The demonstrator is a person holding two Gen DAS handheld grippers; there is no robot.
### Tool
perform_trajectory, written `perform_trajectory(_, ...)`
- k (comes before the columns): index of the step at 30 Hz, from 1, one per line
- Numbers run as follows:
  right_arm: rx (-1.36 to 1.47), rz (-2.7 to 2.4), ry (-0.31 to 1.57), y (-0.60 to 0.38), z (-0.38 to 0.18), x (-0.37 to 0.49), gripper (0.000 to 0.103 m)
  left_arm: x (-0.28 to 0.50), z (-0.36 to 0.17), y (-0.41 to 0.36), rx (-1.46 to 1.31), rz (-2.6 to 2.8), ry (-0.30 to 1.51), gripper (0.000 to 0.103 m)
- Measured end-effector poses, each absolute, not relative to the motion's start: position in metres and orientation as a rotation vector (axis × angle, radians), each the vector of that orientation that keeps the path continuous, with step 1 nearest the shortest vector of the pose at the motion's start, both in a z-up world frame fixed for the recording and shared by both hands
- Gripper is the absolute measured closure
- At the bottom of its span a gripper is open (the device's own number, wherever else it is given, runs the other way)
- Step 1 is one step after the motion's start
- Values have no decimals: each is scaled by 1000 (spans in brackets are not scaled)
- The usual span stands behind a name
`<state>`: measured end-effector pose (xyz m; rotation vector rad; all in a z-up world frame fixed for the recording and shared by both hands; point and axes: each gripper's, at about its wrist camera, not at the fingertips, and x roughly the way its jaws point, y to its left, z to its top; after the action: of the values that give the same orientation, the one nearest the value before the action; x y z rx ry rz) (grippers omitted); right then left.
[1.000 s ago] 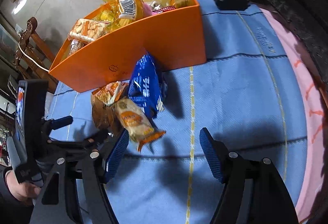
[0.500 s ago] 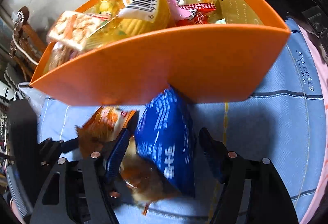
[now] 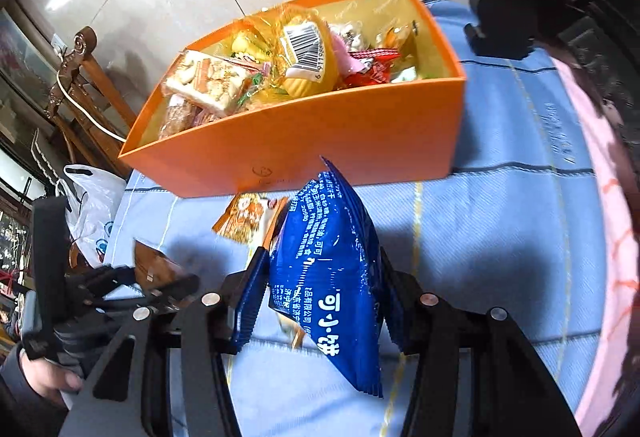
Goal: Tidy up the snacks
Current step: 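Grasp the blue snack bag with right tool while left tool grasps the brown paper bag, then lower both bags into the orange box and open both tools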
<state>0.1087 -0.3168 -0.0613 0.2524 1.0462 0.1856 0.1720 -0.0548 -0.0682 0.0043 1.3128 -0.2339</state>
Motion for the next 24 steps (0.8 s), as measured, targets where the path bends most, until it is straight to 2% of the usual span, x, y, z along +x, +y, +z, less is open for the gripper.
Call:
perform_trajectory(7, 248, 189, 988, -323, -26, 88, 50, 160, -10, -50, -1, -259, 1207, 39)
perform_trajectory(13, 220, 213, 874, -320, 25, 89, 50, 167, 47, -55, -10, -274, 1122, 39)
perform_trajectory(24, 132, 191, 761, -308, 81, 167, 50, 255, 96, -87, 19, -240, 988, 38)
